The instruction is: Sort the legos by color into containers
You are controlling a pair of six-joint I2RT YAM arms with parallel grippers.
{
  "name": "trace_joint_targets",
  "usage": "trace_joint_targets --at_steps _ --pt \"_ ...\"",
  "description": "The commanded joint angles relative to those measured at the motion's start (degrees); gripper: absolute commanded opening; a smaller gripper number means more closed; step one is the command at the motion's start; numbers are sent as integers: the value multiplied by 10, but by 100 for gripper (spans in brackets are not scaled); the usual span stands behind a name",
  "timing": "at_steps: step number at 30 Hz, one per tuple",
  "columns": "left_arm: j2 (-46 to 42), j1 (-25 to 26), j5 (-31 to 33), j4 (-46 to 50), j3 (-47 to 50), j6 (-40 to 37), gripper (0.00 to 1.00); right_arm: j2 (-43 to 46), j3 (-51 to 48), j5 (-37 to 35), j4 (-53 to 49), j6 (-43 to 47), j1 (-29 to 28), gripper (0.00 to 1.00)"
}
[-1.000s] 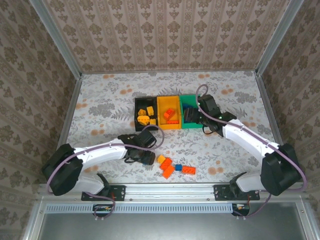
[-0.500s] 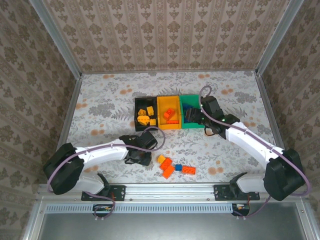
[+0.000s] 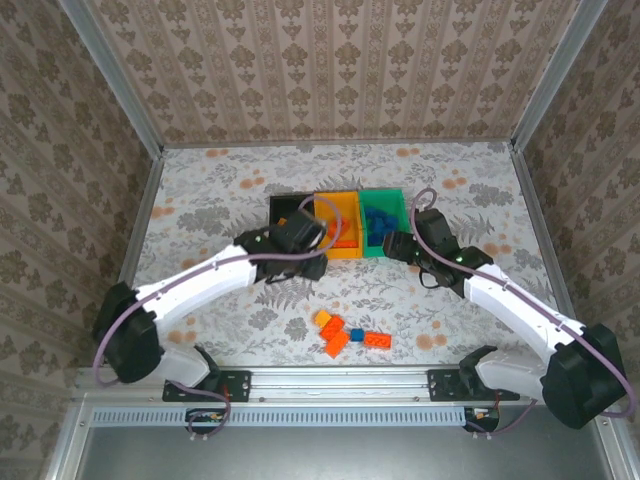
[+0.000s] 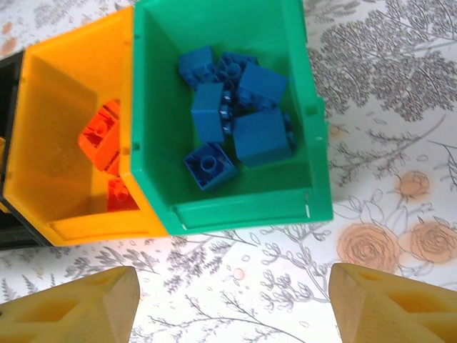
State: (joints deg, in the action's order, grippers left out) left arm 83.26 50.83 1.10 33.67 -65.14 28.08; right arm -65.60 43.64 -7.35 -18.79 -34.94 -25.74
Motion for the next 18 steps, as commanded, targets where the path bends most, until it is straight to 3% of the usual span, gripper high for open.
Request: trace_joint_targets --at_steps 1,11,18 --pt "85 -7 -23 -37 -99 -59 20 27 -17 -21 -27 -15 4 72" --pt "330 -23 -58 -22 -395 -84 20 83 -67 -25 -49 -26 9 73" --pt "443 -29 -69 9 -541 -80 22 100 -80 -26 -56 -26 10 73"
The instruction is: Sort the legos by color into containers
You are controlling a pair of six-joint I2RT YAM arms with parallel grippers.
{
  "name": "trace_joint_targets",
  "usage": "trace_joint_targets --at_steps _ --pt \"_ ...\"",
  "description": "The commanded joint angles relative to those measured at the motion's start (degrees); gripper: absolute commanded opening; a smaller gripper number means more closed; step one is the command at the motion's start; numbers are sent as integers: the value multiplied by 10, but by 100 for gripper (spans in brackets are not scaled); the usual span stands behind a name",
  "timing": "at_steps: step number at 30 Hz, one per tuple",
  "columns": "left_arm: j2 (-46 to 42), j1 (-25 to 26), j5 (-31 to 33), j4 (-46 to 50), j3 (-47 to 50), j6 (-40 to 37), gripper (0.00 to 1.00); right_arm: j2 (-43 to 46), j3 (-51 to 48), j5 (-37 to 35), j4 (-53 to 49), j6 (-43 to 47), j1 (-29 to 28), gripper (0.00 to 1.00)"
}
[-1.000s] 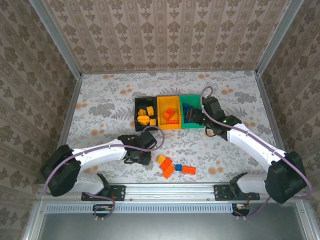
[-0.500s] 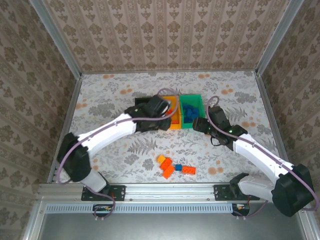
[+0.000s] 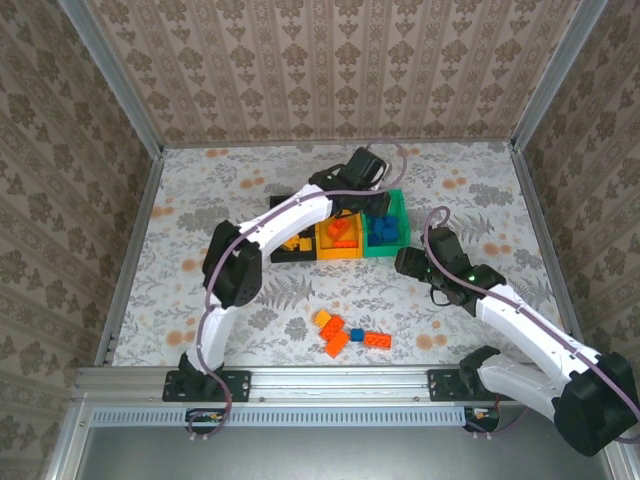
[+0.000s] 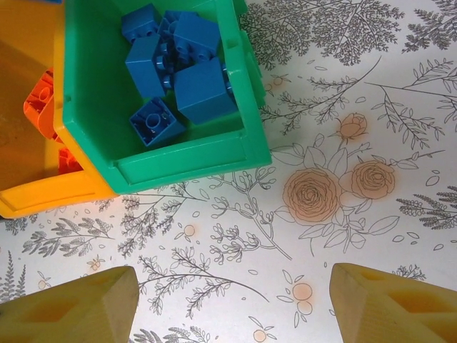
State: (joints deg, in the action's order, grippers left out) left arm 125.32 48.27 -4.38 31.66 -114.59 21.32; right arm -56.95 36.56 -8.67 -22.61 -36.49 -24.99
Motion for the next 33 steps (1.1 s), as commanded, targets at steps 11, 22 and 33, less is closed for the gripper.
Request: trace_joint_targets --at_steps 11,22,33 --pt "71 -4 -29 57 -155 6 64 17 -17 1 -14 -7 3 74" --pt "-150 4 -65 -91 110 43 99 14 -13 82 -5 47 -8 74" --pt "-425 7 1 -111 458 79 100 -47 -16 100 -51 90 -192 74"
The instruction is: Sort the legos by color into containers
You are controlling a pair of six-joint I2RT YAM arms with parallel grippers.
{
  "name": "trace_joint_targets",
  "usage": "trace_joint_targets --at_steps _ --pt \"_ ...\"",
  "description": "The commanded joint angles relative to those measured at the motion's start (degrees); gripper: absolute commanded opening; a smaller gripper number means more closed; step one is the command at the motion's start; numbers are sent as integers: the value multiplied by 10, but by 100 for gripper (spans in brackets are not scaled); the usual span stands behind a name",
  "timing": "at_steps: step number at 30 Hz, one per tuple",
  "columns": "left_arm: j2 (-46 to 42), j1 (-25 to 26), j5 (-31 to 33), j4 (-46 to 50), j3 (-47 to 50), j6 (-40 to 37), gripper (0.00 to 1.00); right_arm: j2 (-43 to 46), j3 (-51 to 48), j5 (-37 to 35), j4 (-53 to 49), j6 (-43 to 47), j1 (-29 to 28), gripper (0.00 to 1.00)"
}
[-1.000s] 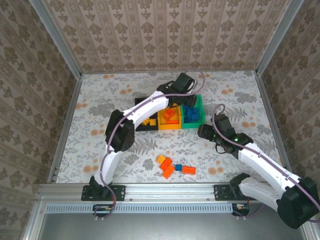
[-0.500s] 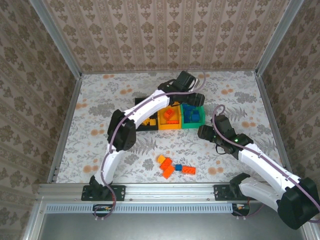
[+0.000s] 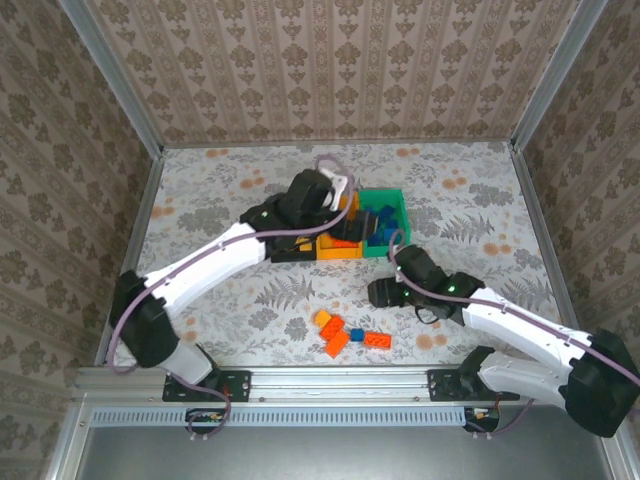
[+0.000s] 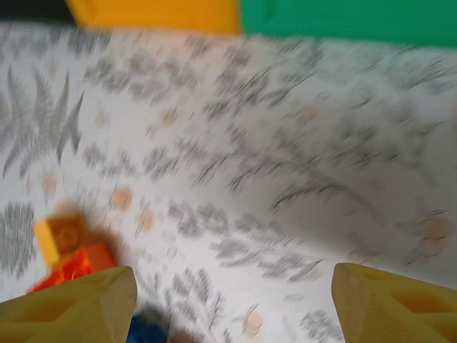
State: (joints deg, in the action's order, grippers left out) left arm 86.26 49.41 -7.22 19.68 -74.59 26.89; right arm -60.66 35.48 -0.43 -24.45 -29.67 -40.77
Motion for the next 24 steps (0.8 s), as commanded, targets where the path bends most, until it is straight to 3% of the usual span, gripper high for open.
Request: trace_joint_targets --at_steps 1,9,15,24 --pt "-60 -5 36 14 85 30 100 -15 -7 18 -38 23 -51 74" --pt "-172 -35 55 39 218 75 100 -63 -5 0 -52 28 -157 76" --pt "-203 -57 52 48 244 82 100 -122 9 -27 -51 17 -195 81" --pt "-223 -72 50 56 257 80 100 -178 42 -80 -130 -43 -219 76"
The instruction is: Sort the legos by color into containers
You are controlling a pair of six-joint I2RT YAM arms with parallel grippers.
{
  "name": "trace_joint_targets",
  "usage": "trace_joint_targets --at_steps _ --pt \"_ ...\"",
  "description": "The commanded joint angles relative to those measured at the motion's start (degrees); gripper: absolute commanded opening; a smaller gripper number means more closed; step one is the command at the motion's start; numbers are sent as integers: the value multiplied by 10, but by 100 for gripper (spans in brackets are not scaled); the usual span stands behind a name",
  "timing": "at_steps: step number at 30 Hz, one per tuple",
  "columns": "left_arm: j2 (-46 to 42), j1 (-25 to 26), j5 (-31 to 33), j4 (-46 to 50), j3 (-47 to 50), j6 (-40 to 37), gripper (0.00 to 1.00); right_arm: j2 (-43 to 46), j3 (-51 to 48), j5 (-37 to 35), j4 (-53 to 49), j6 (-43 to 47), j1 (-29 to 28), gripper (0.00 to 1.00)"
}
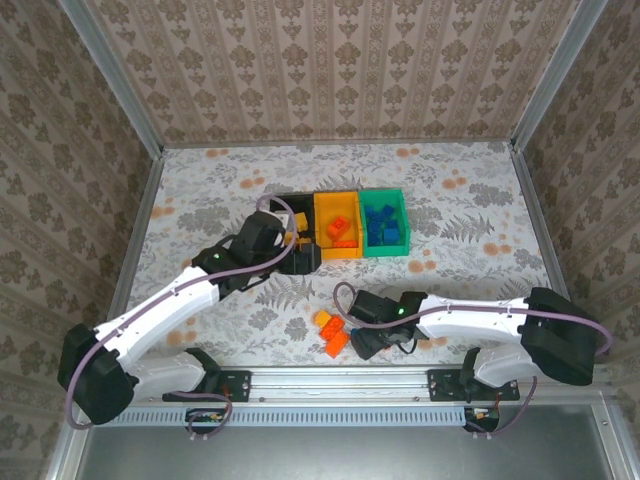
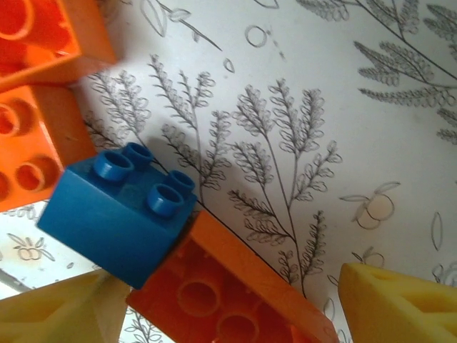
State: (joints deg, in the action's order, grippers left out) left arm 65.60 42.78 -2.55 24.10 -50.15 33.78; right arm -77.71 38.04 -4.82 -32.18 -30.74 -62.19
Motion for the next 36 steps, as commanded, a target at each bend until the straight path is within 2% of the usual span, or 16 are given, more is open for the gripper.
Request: trace_joint_targets --at_steps 1,8,14,19,24,30,36 --pt "-19 -7 2 10 16 12 100 -8 15 -37 -58 -43 -5 75" --pt "-29 -12 -3 4 32 16 100 -11 1 -64 -65 -109 -1 56" --pt "-42 -14 2 5 41 14 100 -12 -6 -58 -40 -119 27 39" --pt "-64 -17 16 10 58 15 100 46 16 -76 -46 -91 68 31" --pt "-93 -19 21 6 92 20 100 88 90 -76 -42 -28 124 29" --pt "-128 -19 22 2 136 36 100 -3 231 -51 20 31 172 28" --pt "-151 -20 15 10 155 45 100 -181 383 -39 79 41 209 29"
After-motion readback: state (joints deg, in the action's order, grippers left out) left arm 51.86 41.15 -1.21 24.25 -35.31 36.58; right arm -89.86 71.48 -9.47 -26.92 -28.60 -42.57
